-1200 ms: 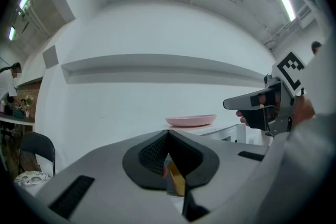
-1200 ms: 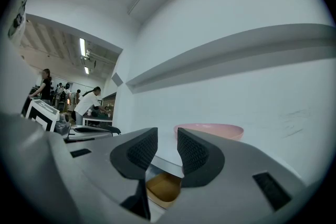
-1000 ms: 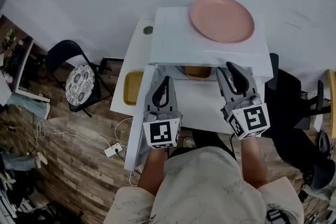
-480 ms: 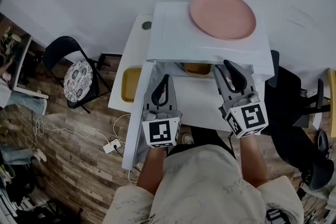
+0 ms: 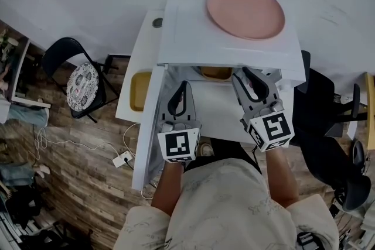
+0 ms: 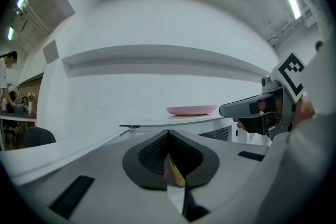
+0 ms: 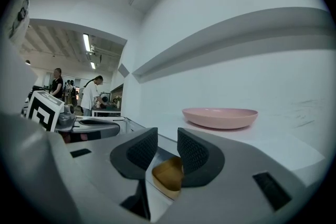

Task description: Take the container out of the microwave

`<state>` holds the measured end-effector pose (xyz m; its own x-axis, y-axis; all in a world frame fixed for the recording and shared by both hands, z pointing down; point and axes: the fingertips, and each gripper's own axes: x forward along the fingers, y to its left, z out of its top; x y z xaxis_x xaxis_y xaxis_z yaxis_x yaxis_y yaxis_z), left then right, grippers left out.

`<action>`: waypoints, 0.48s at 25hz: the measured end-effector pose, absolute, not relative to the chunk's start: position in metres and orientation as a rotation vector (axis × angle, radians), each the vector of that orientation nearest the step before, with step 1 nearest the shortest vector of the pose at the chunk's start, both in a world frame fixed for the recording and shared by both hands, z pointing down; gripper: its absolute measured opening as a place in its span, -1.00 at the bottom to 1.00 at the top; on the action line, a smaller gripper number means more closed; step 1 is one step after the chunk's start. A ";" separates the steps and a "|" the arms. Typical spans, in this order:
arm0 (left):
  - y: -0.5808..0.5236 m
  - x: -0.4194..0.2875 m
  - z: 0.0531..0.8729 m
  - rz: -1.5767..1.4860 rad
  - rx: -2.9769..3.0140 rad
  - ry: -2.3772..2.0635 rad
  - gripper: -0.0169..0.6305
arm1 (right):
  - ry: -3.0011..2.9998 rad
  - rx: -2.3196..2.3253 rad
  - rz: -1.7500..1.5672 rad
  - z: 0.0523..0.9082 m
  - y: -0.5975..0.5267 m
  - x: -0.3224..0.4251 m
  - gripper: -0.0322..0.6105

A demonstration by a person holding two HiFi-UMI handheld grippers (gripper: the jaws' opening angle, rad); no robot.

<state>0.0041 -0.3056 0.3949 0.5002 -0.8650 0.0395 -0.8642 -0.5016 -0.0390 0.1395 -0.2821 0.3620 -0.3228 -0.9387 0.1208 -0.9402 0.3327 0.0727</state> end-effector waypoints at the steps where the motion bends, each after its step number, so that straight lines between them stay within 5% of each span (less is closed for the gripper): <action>1: -0.306 0.004 0.396 -0.089 -2.709 1.564 -0.93 | -2.444 1.726 0.019 0.364 -0.283 0.139 -0.49; 12: -0.313 0.003 0.412 -0.137 -2.709 1.591 -0.93 | -2.428 1.593 0.039 0.392 -0.292 0.123 -0.49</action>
<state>0.0026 -0.3133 0.4124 0.4844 -0.8715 0.0767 -0.8717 -0.4882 -0.0417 0.1226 -0.2918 0.3922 -0.3787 -0.9012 0.2107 -0.9075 0.4063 0.1069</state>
